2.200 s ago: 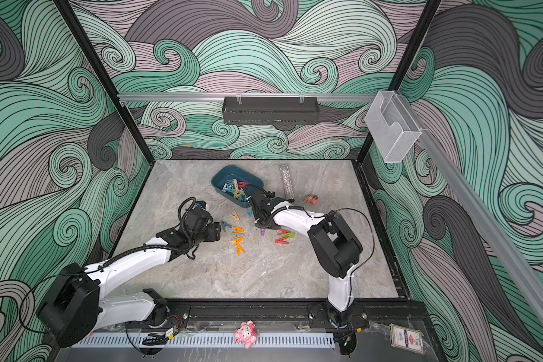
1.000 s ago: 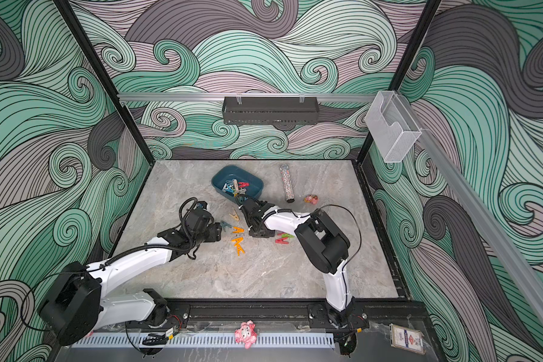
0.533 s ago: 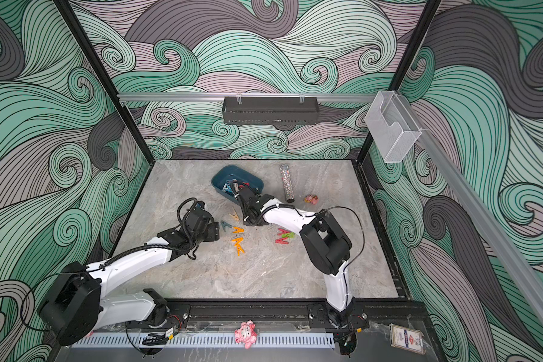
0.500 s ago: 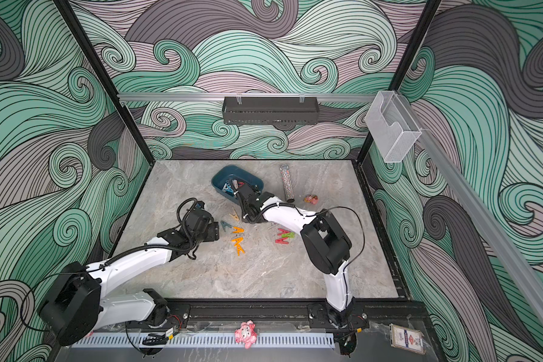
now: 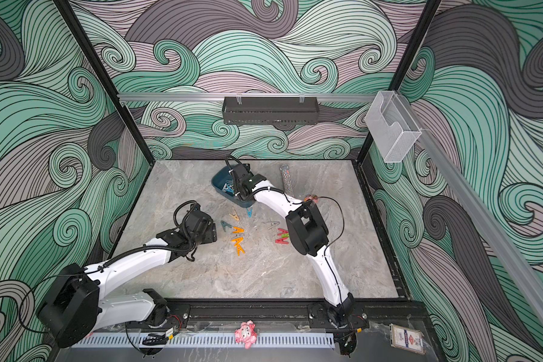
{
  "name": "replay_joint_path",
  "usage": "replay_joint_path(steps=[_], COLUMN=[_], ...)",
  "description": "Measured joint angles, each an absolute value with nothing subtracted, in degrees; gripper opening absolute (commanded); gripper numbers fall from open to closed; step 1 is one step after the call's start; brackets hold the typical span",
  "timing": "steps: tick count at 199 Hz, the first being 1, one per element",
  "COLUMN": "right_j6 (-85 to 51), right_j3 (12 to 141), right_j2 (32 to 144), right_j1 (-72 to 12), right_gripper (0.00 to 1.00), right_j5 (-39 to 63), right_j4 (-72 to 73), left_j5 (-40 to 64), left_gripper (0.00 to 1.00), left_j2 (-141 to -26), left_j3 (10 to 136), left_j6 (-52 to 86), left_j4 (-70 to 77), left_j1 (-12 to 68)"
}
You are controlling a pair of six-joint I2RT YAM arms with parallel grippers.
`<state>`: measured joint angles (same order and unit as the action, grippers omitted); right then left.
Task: Put the clothespins into the storage box
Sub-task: Place the clothespin in the storage box, then pick up the clothespin from the center of the board.
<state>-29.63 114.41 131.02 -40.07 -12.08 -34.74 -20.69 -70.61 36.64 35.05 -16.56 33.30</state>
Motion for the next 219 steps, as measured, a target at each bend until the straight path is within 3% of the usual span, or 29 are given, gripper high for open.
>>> replay_joint_path(steps=[41, 80, 116, 159, 219], right_j6=[-28.4, -28.9, -31.2, -33.9, -36.7], right_j3=[113.7, 100.9, 86.9, 76.7, 74.1], right_j2=[128.4, 116.3, 106.6, 103.6, 104.7], right_j1=[-39.3, -40.7, -46.0, -54.3, -59.9], right_gripper=[0.48, 0.49, 0.5, 0.5, 0.35], right_j5=[-11.3, -9.8, -8.7, -7.6, -4.8], right_j4=[-36.2, -35.4, -35.0, -37.4, -38.2], left_j5=[-18.6, -11.4, -4.9, -3.4, -4.6], left_gripper=[0.77, 0.77, 0.78, 0.78, 0.78], left_j2=[-71.1, -74.4, -74.5, -72.5, -71.6], left_j3=[37.1, 41.2, 41.9, 41.9, 41.7], left_j6=[33.8, 32.9, 33.7, 34.1, 35.3], left_j4=[-16.6, -15.5, -14.3, -16.8, -23.9], left_j1=[33.3, 31.6, 26.0, 19.7, 16.1])
